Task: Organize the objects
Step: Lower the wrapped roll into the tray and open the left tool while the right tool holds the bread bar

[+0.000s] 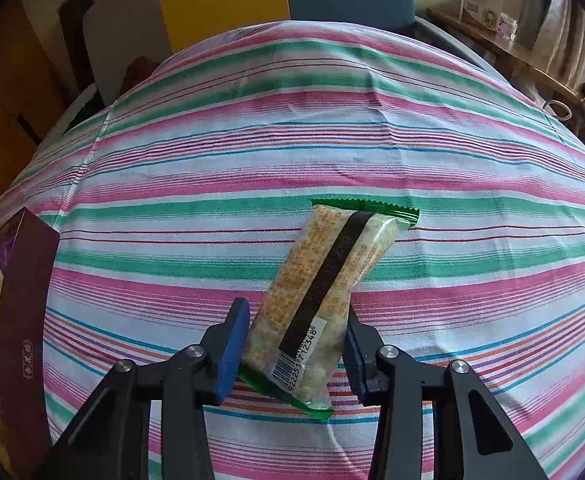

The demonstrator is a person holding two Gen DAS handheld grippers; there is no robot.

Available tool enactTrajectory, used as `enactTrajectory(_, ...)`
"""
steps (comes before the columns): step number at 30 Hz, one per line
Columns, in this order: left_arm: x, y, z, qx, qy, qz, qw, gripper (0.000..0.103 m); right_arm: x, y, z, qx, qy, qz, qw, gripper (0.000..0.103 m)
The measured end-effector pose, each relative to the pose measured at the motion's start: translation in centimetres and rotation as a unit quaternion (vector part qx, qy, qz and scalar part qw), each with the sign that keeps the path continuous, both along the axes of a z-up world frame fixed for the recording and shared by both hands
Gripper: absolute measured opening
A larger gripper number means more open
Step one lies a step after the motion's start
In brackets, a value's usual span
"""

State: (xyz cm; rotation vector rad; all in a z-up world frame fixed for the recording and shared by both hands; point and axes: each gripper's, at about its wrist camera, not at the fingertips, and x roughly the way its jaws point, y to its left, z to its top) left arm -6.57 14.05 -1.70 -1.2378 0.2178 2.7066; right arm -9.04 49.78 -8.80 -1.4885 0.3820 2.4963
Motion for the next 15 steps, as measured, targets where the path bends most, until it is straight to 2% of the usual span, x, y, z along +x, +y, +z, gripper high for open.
enactTrajectory(9, 0.4, -0.2, -1.2, 0.014, -0.019, -0.003, 0.9997, 0.033, -0.4, -0.5, -0.5, 0.007, 0.0, 0.005, 1.0, 0.047)
enactTrajectory(15, 1.0, -0.2, -0.9, 0.013, -0.011, -0.011, 0.9998, 0.033, -0.4, -0.6, -0.5, 0.014, -0.003, 0.005, 1.0, 0.047)
